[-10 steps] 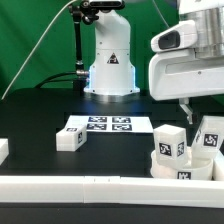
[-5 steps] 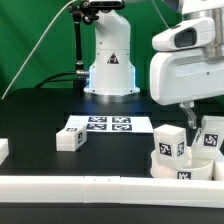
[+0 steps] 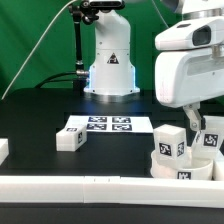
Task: Assemble stool
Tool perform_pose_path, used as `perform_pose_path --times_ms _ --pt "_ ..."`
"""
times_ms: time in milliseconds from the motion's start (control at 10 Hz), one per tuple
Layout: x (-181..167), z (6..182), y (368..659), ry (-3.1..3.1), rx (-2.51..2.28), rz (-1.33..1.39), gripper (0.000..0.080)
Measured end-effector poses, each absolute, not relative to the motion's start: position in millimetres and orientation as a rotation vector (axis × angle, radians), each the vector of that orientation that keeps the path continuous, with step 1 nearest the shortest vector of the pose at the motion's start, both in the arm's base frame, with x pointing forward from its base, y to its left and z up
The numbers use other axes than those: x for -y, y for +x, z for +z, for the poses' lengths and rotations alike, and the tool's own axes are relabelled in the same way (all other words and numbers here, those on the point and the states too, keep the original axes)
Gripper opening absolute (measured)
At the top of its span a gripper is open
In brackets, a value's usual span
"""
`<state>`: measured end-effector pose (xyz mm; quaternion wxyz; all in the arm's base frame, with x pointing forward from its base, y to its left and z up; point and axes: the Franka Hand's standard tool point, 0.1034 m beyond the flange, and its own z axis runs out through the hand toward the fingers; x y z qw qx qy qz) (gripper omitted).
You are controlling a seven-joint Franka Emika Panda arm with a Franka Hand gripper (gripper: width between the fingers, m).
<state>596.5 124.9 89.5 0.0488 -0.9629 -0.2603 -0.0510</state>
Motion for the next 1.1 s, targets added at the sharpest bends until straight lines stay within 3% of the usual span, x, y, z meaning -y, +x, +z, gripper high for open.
perform_pose_path --times_ms 1100 --pt "-108 84.6 598 -2.542 1.898 -0.117 0.0649"
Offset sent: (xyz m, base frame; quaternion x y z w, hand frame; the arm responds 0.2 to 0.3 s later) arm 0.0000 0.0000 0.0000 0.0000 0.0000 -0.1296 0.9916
